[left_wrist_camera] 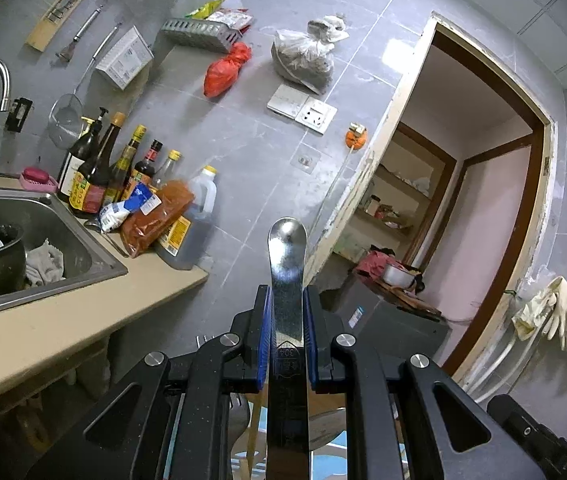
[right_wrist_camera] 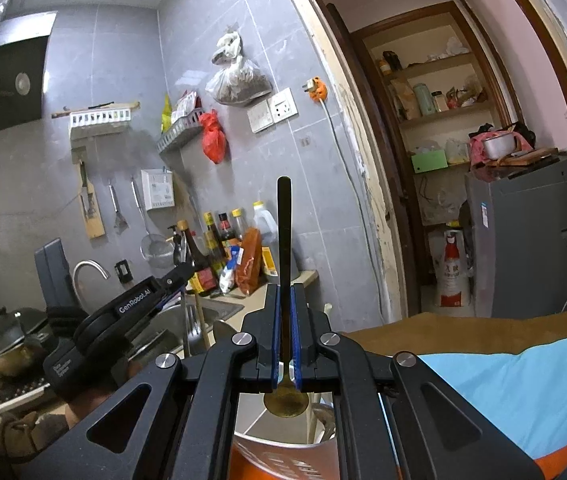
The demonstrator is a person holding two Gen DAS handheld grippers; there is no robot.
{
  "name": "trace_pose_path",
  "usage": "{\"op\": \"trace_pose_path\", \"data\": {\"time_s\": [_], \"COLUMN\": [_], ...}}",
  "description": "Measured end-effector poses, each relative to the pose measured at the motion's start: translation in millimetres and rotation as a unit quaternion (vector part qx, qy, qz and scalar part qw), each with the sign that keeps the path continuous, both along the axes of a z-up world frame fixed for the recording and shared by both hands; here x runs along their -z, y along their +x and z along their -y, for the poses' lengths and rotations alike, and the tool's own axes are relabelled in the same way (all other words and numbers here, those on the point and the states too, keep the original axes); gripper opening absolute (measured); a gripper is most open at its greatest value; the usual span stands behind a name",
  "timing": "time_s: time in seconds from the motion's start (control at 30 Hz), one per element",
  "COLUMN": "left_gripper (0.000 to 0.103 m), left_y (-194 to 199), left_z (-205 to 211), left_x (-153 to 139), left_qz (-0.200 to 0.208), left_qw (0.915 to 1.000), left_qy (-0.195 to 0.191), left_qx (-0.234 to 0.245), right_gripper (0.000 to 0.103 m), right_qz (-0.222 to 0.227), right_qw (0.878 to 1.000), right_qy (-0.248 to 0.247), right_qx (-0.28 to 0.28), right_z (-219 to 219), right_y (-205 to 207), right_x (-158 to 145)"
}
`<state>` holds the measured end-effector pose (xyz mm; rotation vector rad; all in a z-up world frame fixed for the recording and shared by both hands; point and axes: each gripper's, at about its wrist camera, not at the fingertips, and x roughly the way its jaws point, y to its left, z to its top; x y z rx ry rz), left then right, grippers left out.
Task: Organize utensils
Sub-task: 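Lower the knife into the caddy with the left gripper while the right gripper lowers the gold spoon in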
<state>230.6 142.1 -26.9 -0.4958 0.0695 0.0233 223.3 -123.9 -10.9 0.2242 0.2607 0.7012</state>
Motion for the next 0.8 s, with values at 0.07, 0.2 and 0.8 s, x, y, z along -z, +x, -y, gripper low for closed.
{"op": "trace_pose_path", "data": {"time_s": [0.07, 0.2, 0.8], "left_gripper": [0.012, 0.012, 0.012], "left_y": [0.6, -0.3, -11.0], "left_z": [2.0, 10.6, 39.8], "left_x": [1.9, 6.8, 35.6], "left_qz": [0.003, 0.014, 0.016], "left_qw": [1.0, 0.9995, 0.9953], "left_qy": [0.004, 0.024, 0.093], "left_qx": [-0.004, -0.015, -0.02], "right_gripper": [0.003, 0.003, 0.004], "right_qz": [0.0, -0.002, -0.011], "right_qw": [1.0, 1.0, 0.999], "right_qy": [-0.004, -0.008, -0.031], "right_qx": [0.002, 0.005, 0.003], "right_z": [-2.6, -5.4, -15.5], "right_y": [0.1, 0.7, 3.3], "right_x": [1.5, 5.4, 23.2]}}
